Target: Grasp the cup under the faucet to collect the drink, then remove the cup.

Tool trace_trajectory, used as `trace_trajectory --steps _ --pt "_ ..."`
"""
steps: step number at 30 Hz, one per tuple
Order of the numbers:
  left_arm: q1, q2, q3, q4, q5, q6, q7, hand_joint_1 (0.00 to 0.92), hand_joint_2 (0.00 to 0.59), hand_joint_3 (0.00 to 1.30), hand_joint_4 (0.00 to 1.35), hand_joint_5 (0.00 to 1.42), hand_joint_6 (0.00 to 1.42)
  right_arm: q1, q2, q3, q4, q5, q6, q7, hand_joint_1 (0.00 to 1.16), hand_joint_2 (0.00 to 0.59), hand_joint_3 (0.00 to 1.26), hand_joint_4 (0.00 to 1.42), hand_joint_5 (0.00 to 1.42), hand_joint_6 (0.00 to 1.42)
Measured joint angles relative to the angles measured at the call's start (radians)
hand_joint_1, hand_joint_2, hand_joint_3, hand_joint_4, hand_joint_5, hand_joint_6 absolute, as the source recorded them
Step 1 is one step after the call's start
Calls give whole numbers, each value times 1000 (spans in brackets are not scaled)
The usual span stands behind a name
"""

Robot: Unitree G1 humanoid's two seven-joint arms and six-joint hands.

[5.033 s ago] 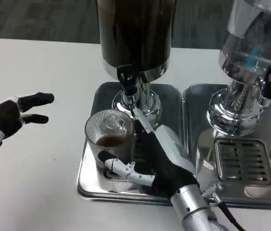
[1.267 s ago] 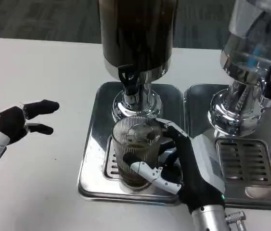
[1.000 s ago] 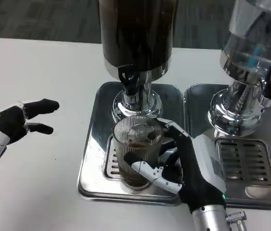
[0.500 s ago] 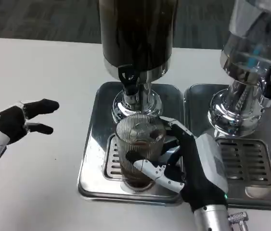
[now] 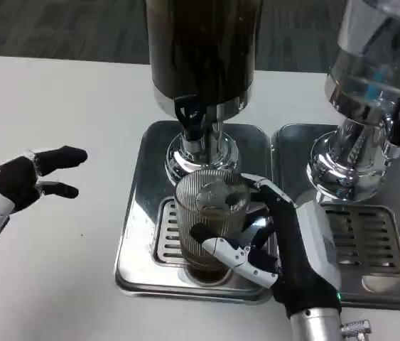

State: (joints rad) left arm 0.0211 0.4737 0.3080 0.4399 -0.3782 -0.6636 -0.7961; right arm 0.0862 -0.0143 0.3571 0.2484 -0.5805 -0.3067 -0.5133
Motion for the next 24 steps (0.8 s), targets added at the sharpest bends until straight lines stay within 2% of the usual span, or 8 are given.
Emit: trace_trajectory --steps 19,24 --pt "0 1 -4 0 4 0 0 0 167 345 243 190 438 37 0 -32 -4 0 -64 -32 650 232 465 575 778 1040" --pt "0 15 -13 0 46 -42 0 0 166 319 220 179 432 54 0 -36 -26 0 -69 -33 654 228 465 576 781 1042"
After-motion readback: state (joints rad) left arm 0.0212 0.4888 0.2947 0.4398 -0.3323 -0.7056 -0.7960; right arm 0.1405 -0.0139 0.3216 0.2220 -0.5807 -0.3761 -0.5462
